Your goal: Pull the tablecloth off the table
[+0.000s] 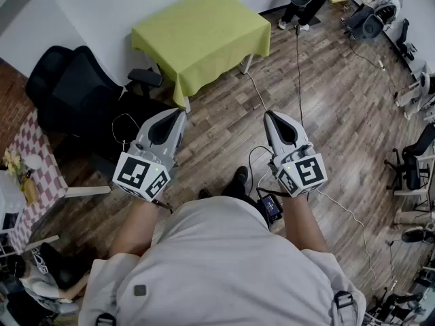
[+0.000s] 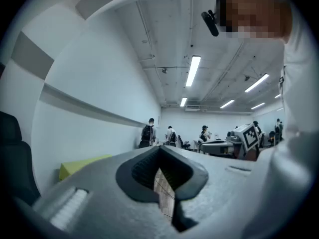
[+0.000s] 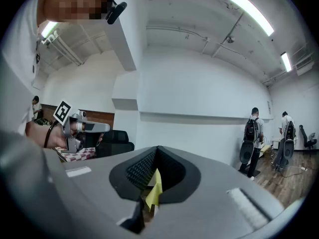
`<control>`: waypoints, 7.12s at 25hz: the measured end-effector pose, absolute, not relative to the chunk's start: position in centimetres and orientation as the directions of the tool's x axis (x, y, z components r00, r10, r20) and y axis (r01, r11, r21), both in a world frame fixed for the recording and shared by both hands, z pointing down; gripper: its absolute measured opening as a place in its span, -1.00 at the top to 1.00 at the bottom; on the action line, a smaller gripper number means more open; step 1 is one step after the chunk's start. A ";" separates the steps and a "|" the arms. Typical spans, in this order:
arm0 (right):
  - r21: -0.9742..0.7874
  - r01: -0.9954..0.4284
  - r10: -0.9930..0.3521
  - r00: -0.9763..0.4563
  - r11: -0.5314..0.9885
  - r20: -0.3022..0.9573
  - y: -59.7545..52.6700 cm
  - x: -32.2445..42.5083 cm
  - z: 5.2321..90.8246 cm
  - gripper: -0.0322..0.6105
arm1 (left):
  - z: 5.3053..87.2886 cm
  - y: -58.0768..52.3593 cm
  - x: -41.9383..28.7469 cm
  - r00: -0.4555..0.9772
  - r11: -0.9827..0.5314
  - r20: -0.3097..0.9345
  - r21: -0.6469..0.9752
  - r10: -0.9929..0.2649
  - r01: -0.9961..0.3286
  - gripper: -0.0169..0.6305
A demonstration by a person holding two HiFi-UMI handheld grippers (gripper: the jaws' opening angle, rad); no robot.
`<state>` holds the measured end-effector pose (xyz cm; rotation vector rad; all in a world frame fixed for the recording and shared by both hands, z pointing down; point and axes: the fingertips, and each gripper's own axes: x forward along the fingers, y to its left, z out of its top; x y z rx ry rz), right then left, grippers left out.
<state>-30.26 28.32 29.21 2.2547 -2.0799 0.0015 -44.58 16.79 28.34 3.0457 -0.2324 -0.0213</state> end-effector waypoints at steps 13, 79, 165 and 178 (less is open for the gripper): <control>0.041 -0.997 -0.996 0.065 -0.062 0.063 27.3 -25.8 30.5 0.87 | 29.6 15.8 -39.9 0.986 -0.981 0.012 0.099 -0.167 -0.167 0.94; -0.035 -0.999 -0.975 -0.039 0.032 0.217 -6.7 8.6 35.7 0.87 | 35.4 -18.1 -6.4 0.970 -0.960 0.109 0.158 -0.215 -0.231 0.93; -0.058 -0.852 -0.265 -0.226 0.520 0.937 -29.8 30.9 79.4 -0.17 | 79.5 -31.5 -5.7 0.206 -0.380 0.927 0.076 -0.312 -0.922 -0.15; -0.121 -0.825 -0.275 -0.318 0.553 0.907 -31.4 27.9 79.4 0.85 | 79.2 -33.1 -4.2 0.246 -0.378 0.903 0.103 -0.352 -0.920 0.86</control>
